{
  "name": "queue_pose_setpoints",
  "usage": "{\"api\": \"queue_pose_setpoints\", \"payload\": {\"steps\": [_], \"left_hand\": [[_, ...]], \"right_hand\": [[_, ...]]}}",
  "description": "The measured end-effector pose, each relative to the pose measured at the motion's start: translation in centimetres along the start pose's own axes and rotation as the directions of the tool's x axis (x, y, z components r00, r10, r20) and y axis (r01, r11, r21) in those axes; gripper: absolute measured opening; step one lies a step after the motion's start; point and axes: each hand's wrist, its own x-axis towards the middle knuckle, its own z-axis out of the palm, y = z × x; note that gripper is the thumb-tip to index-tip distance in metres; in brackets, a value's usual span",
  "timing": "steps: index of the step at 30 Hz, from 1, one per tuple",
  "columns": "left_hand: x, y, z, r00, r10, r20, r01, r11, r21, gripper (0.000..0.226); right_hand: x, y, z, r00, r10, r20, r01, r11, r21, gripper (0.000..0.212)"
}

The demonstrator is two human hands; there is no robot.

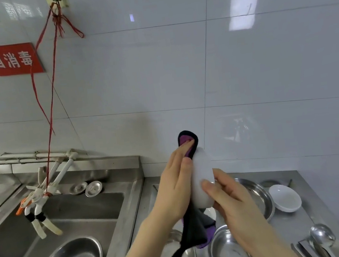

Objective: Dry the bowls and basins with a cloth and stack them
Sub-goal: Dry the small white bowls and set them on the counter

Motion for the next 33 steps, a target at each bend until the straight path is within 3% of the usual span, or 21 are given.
{"api": "queue_pose_setpoints", "payload": {"steps": [4, 7, 11, 13, 15, 17, 20, 26, 33], "left_hand": [[-0.8, 0.0, 0.4, 0.990, 0.140, 0.009, -0.140, 0.990, 0.015, 0.052], [-2.2, -0.2, 1.5, 0.967, 0.255, 0.024, -0.255, 0.949, 0.184, 0.054], [-2.3, -0.5, 1.7, 0.932, 0.358, 0.058, -0.350, 0.847, 0.400, 0.050], [-1.2, -0.6, 1.0, 0.956, 0.292, 0.018, -0.282, 0.903, 0.325, 0.047], [-0.2, -0.6, 0.1, 0.989, 0.141, -0.050, -0.134, 0.984, 0.116, 0.042], [-0.1, -0.6, -0.1, 0.995, 0.034, -0.092, -0.037, 0.999, -0.037, 0.041], [-1.3, -0.5, 0.4, 0.989, 0.014, -0.146, -0.024, 0.997, -0.068, 0.049], [-2.9, -0.9, 1.7, 0.941, 0.304, -0.145, -0.274, 0.941, 0.197, 0.049], [-3.5, -1.9, 2.7, 0.910, 0.398, -0.117, -0.325, 0.860, 0.394, 0.053]], "right_hand": [[0.5, -1.0, -0.7, 0.999, 0.025, 0.024, -0.030, 0.977, 0.211, 0.029], [1.0, -1.2, -0.6, 0.999, 0.044, 0.007, -0.043, 0.925, 0.378, 0.029], [0.5, -0.5, -0.3, 0.994, 0.106, -0.018, -0.088, 0.902, 0.423, 0.024], [0.2, -0.3, 0.0, 0.994, 0.105, 0.008, -0.100, 0.921, 0.377, 0.026], [0.2, -0.4, 0.1, 0.994, 0.100, 0.041, -0.108, 0.936, 0.334, 0.023], [0.4, -0.7, -0.1, 0.995, 0.093, 0.043, -0.103, 0.923, 0.372, 0.034], [1.1, -1.3, -0.5, 0.997, 0.064, 0.045, -0.077, 0.864, 0.498, 0.044], [1.6, -1.2, -0.4, 0.992, 0.122, 0.027, -0.113, 0.782, 0.612, 0.045], [1.4, -0.1, -0.6, 0.981, 0.193, 0.017, -0.154, 0.720, 0.676, 0.048]]}}
